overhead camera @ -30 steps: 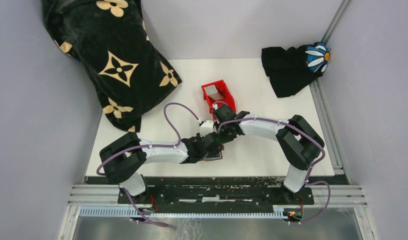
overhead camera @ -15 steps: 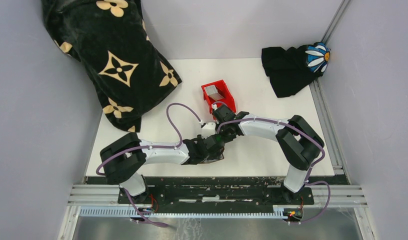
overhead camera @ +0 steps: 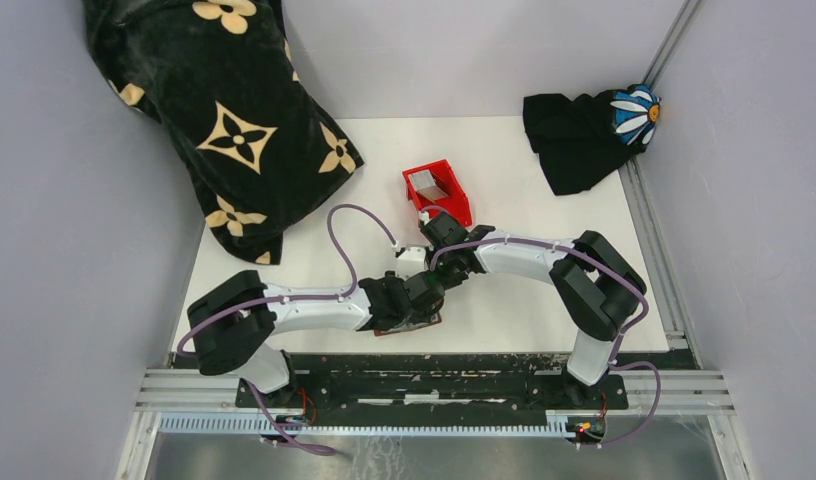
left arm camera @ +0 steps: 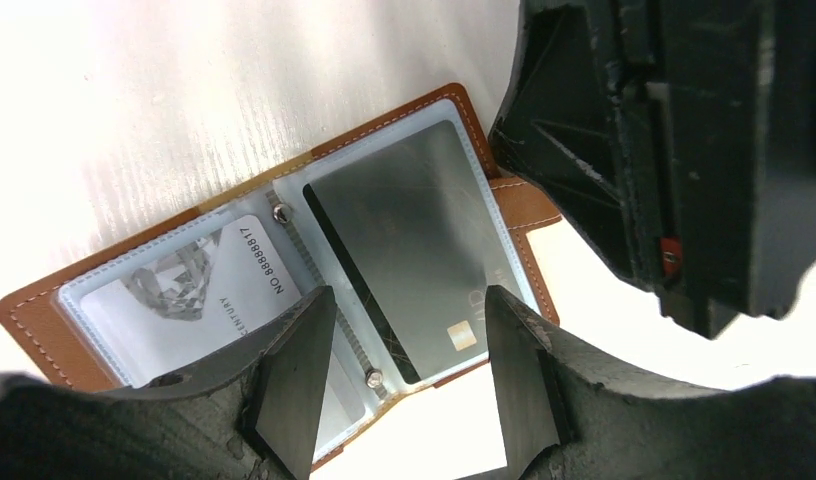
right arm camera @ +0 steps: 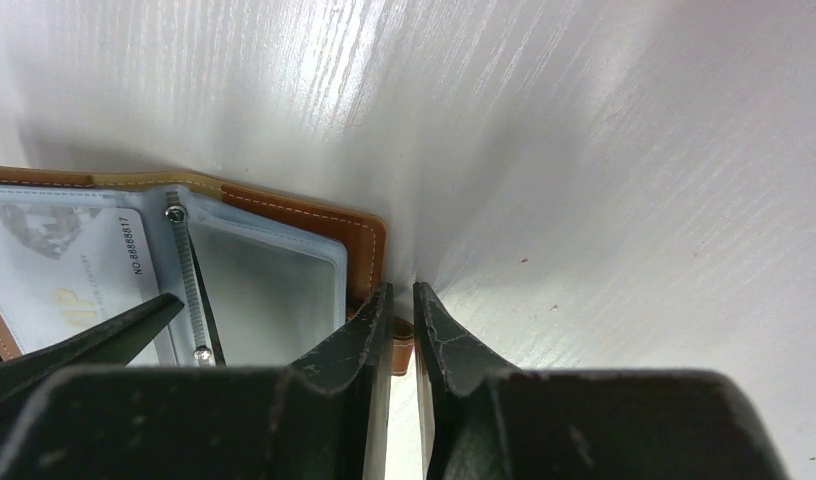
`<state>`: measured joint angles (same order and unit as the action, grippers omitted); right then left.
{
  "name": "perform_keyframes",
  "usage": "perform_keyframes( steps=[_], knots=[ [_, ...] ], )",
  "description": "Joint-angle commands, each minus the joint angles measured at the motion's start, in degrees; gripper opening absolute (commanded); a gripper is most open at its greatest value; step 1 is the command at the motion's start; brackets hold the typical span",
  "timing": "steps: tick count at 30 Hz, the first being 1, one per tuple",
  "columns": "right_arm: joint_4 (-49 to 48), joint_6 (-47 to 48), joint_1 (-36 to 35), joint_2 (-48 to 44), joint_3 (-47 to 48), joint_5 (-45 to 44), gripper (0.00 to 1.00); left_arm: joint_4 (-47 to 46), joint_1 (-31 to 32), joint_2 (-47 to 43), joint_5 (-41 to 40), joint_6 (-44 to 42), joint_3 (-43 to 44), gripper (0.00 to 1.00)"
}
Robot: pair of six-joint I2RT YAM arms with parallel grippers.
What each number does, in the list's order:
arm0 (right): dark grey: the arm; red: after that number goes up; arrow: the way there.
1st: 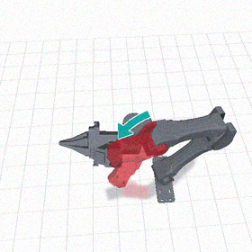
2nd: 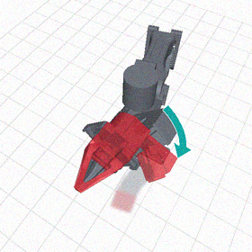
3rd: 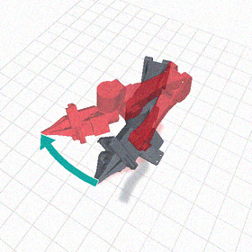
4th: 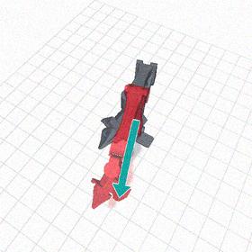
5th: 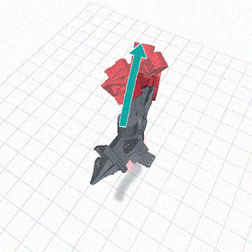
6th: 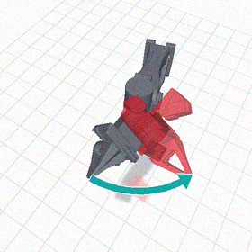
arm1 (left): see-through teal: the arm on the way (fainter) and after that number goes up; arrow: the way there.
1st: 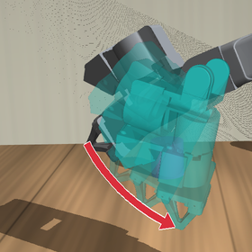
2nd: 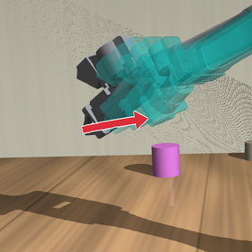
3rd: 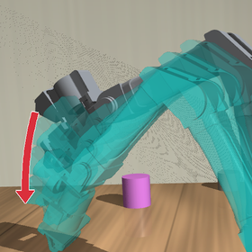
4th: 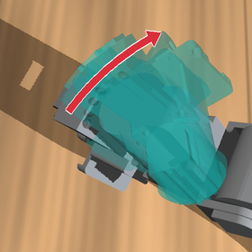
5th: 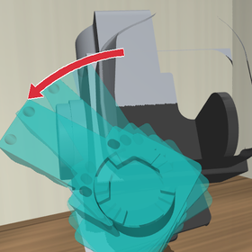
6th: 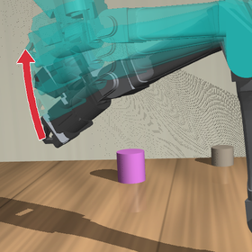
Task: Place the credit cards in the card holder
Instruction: Insert the credit card into the card holder, then close the card holder at the center of the board.
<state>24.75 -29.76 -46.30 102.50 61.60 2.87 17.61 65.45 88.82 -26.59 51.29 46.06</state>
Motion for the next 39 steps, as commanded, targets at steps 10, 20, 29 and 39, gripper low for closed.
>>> perform_keyframes(
  steps=[10, 20, 29, 39],
  knots=[
    [-1.11, -0.15, -0.37, 0.71, 1.69, 0.05, 0.18, 4.63, 0.02, -15.19, -15.93, 5.04, -3.09, 0.71],
    [0.8, 1.94, -0.37, 0.25, 3.45, -4.64, 0.29, 2.06, -0.3, -29.28, -20.08, 13.71, -15.56, 0.82],
    [2.05, 4.11, -0.38, -0.45, 5.44, -8.4, 0.34, 1.72, -0.32, -30.33, -17.89, 16.51, -18.84, 0.83],
    [2.84, 4.45, -0.37, -4.1, 3.64, -8.76, 0.33, -2.79, -0.32, -34.26, -13.68, 21.56, -26.61, 0.8]
  ],
)
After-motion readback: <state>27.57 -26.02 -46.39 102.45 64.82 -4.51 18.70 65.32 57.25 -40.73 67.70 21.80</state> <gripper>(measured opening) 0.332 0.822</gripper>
